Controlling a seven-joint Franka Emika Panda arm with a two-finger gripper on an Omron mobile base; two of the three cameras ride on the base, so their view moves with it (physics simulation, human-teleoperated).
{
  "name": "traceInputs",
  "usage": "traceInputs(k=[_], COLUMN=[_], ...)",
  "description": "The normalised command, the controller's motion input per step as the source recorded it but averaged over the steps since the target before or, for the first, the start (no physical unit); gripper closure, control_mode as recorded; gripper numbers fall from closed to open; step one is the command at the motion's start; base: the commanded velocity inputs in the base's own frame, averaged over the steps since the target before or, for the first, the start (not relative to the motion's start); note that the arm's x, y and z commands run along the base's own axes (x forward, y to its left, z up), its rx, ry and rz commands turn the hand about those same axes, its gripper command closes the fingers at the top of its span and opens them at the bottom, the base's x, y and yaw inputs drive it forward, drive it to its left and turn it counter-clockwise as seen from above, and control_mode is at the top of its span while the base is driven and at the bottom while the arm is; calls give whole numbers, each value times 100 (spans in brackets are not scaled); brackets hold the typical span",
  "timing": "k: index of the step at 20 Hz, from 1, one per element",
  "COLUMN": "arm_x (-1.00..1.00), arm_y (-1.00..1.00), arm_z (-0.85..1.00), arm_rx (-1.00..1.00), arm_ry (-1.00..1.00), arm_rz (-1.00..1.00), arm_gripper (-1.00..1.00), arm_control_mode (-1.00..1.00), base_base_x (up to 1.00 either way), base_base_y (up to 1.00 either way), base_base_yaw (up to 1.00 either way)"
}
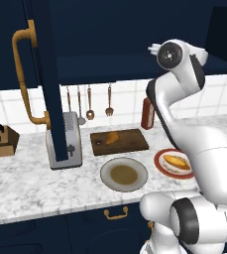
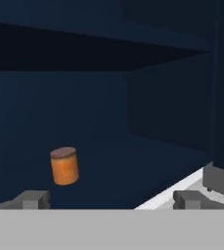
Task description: From the different types of pastries on the counter, select a croissant and place it on the cutting board. Then retrieve a jar of jam from the cabinet and place it alongside the croissant on the cutting board.
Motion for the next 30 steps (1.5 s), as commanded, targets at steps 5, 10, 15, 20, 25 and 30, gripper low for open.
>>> traceInputs(k=[5, 10, 15, 20, 25, 30], arm_x=[38, -4, 16, 10, 0, 0], arm_y=[8, 11, 6, 0, -6, -10], arm_z=[-36, 57, 18, -3, -6, -24], arm_rx=[0, -7, -4, 2, 0, 0], arm_ry=[5, 8, 13, 16, 0, 0], arm_rz=[7, -1, -3, 1, 0, 0], arm_gripper=[-100, -100, -100, -100, -100, -100], arm_control_mode=[-100, -100, -100, -100, -100, -100], base_base_x=[0, 0, 0, 0, 0, 0], base_base_y=[0, 0, 0, 0, 0, 0], base_base_yaw=[0, 0, 0, 0, 0, 0])
